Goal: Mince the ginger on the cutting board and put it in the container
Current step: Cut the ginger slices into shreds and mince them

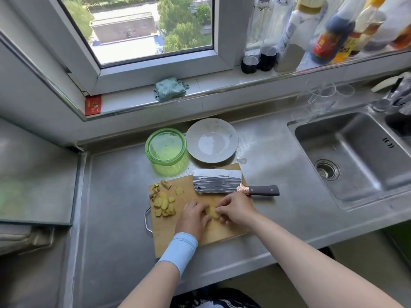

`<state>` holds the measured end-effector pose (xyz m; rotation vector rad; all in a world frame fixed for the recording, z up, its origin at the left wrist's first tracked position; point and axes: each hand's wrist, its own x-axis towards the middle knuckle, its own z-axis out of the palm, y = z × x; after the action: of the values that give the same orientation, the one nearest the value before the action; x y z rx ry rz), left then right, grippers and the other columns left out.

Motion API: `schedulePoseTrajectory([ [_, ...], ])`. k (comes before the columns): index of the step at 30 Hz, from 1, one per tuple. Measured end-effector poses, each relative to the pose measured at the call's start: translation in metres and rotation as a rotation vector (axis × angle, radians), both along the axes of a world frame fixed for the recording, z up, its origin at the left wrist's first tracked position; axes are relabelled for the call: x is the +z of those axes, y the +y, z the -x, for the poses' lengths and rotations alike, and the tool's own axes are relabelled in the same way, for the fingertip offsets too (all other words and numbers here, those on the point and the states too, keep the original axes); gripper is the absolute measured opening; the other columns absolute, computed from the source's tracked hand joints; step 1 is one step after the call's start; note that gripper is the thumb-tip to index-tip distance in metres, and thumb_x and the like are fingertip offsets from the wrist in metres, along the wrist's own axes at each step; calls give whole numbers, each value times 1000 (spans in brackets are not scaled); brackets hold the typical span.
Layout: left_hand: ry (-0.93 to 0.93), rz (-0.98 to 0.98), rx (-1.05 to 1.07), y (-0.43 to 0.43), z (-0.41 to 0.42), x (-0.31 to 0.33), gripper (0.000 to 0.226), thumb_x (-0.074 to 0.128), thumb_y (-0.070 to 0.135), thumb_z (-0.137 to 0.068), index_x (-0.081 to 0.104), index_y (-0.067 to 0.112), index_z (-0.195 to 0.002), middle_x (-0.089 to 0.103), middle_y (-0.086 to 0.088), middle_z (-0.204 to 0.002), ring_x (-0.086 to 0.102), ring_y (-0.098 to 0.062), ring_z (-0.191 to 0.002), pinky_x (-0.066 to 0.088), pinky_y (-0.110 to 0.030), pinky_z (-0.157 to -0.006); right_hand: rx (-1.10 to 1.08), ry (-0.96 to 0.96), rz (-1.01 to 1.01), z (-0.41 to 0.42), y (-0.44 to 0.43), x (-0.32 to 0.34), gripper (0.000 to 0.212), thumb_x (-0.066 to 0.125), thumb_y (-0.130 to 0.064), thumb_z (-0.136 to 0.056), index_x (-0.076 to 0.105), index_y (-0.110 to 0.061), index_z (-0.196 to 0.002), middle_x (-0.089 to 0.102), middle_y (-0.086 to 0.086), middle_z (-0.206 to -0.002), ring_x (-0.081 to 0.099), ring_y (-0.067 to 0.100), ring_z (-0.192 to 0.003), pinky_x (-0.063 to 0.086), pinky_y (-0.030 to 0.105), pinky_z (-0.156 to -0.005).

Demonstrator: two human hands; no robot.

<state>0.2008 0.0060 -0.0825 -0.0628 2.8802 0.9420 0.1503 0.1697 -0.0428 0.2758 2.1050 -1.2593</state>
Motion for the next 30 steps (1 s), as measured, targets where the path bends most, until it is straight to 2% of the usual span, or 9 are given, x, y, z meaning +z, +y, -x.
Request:
schedulePoseTrajectory([
  [4,-13,-35,16,-4,-1,0,23,80,18,-78,75,18,-100,50,8,-88,53,-19,-93,31,-15,-77,59,42,-32,2,-7,-2,4,75,-8,-84,73,-5,-86,70,17,-63,59,18,-46,48,25,-47],
  [8,-27,-37,-2,-6,-2,-2,24,79,21,-79,73,20,-102,56,7,-92,53,-17,-95,34,-16,-78,97,136,-113,-2,-12,-6,3,75,-10,-82,74,-13,-80,64,-2,-52,57,11,-43,48,21,-50],
  [10,-30,-35,-10,-6,-4,-1,25,77,24,-81,71,21,-105,58,5,-97,51,-15,-98,35,-17,-81,147,220,-167,-3,-15,-8,4,76,-14,-79,75,-18,-79,66,-8,-60,62,8,-60,51,23,-67],
  [12,-32,-34,-12,-5,-4,0,27,77,27,-81,70,22,-106,59,6,-98,49,-14,-99,34,-16,-81,207,293,-216,-5,-17,-10,6,77,-17,-79,77,-20,-84,72,-7,-79,63,9,-80,46,20,-78],
  [14,-42,-25,-12,-3,-4,1,26,77,30,-81,69,22,-104,58,7,-97,49,-14,-98,36,-18,-81,252,334,-251,-6,-18,-10,9,76,-19,-81,78,-18,-89,73,-3,-92,63,12,-91,42,20,-82],
  [19,-55,1,-26,-4,-10,3,21,77,35,-79,67,23,-93,56,7,-91,48,-15,-96,43,-28,-81,342,375,-306,-16,-15,-14,13,73,-26,-85,78,-20,-96,67,1,-100,62,18,-99,44,28,-88],
  [23,-32,12,-4,-3,-14,1,19,76,37,-79,67,25,-91,57,7,-90,49,-16,-95,46,-31,-78,386,455,-337,-20,-15,-15,12,72,-29,-88,76,-22,-97,63,-1,-98,63,20,-96,46,32,-82],
  [27,-59,62,-57,-7,-14,7,23,66,45,-85,63,27,-98,55,8,-97,46,-13,-99,47,-32,-79,445,504,-447,-18,-17,-9,17,64,-41,-92,70,-29,-103,63,-7,-105,61,15,-100,43,29,-79],
  [30,86,52,5,-30,-16,10,24,57,44,-87,67,23,-93,60,7,-89,53,-17,-88,51,-34,-70,486,606,-496,-9,-31,3,22,54,-42,-99,67,-29,-111,63,-7,-109,62,18,-102,45,32,-79],
])
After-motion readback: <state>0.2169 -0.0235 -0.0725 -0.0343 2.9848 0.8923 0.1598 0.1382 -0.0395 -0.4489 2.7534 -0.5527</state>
